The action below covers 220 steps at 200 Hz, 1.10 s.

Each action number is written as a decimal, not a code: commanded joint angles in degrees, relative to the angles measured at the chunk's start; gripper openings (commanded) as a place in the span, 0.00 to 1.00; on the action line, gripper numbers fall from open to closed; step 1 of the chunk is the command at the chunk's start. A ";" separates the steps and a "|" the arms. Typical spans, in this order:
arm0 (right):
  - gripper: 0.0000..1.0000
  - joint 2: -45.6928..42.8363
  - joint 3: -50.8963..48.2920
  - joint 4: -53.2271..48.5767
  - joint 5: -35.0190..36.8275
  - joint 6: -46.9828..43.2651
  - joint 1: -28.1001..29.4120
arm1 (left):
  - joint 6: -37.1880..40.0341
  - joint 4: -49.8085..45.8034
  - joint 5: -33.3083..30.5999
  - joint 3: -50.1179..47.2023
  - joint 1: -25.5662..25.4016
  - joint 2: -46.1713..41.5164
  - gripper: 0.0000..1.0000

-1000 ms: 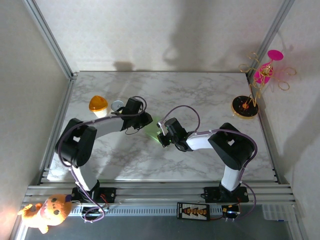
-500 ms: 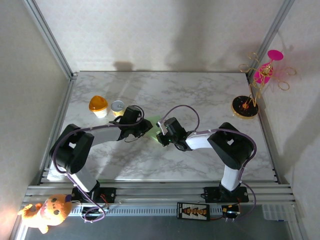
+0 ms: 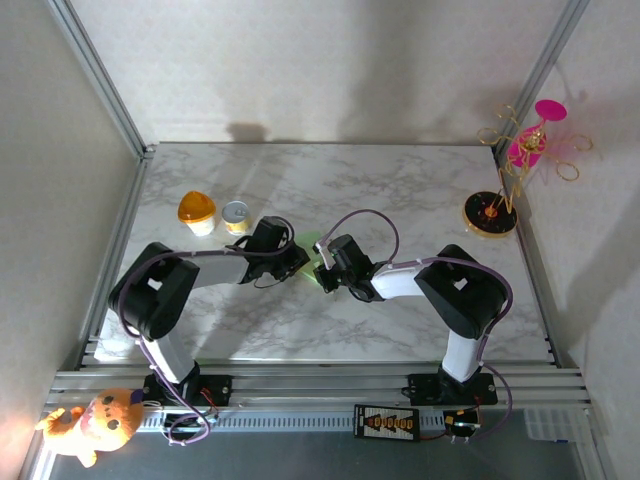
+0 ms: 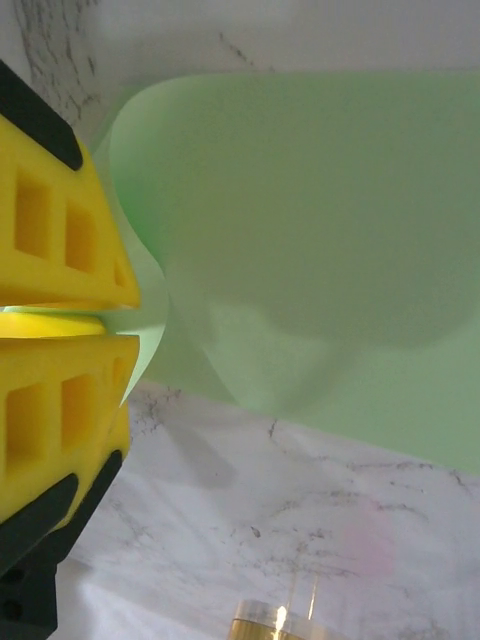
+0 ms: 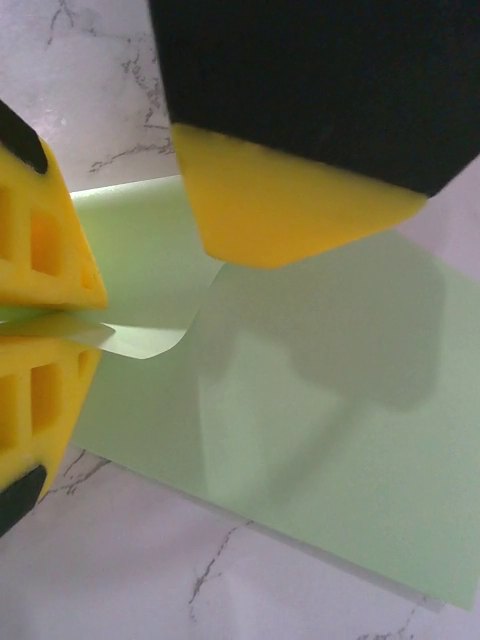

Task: Fold a paper plane with a square sheet of paper (pick it up from the middle)
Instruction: Third fold the triangle at the center of the table.

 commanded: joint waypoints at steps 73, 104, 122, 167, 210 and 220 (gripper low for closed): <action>0.14 2.28 0.21 -3.45 0.64 0.91 -0.38 | -0.55 1.61 0.62 -0.51 -1.45 2.46 0.14; 0.14 2.25 0.28 -3.61 0.66 0.85 -0.35 | -0.19 1.09 0.01 -0.55 -1.45 2.83 0.14; 0.14 2.32 0.29 -3.69 0.68 0.90 -0.34 | -0.03 0.88 -0.38 -0.64 -1.45 2.80 0.13; 0.14 2.35 0.38 -3.76 0.81 0.90 -0.34 | 0.40 0.67 -0.64 -0.38 -1.45 3.64 0.13; 0.15 2.25 0.29 -3.70 0.68 0.91 -0.38 | 0.54 0.83 -0.81 -0.11 -1.35 4.52 0.13; 0.15 2.19 0.21 -3.69 0.73 0.91 -0.34 | 0.59 0.83 -0.90 -0.11 -1.36 4.72 0.13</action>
